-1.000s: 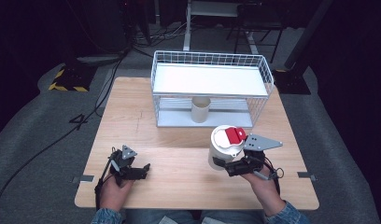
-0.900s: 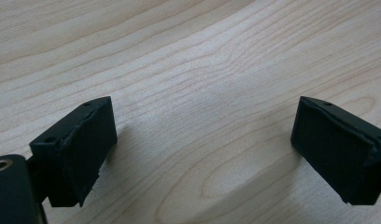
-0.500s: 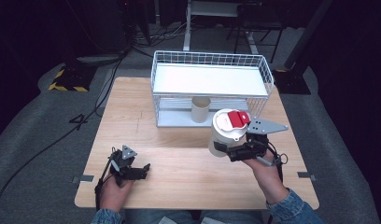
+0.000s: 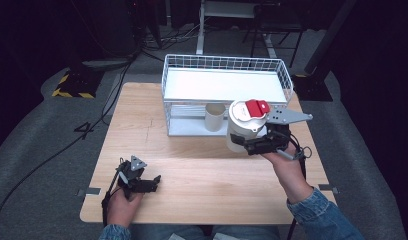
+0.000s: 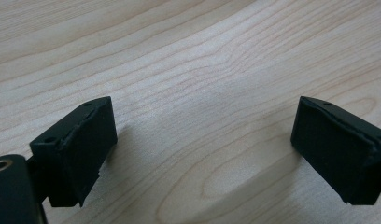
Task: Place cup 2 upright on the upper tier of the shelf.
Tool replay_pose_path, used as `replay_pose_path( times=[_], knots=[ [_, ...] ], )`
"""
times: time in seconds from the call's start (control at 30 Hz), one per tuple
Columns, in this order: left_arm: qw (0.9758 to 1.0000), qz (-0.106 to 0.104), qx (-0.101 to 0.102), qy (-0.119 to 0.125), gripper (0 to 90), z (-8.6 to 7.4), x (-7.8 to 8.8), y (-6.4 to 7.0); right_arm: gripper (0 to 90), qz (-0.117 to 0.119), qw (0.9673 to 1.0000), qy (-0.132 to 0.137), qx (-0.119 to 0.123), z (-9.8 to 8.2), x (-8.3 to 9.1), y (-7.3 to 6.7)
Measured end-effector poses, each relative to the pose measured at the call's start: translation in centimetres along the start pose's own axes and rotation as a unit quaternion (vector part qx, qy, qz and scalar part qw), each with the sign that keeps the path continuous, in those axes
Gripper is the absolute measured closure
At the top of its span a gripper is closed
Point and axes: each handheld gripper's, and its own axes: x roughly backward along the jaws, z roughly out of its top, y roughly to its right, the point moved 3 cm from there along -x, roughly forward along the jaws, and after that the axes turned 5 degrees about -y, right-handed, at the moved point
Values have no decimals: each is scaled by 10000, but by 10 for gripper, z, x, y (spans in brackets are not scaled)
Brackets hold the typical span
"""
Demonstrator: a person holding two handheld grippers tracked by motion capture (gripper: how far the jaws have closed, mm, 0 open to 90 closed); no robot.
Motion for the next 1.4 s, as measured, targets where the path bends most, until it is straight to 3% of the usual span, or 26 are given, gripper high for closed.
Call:
replay_pose_path(
  times=[0.73,1.4],
  knots=[
    [10000,30,47,1,79,1,0,0,94,-255,9995,128,103,64,-11,29],
    [10000,18,37,-37,79,1,0,0,94,-785,9968,103,-135,103,-36,69]
  ],
)
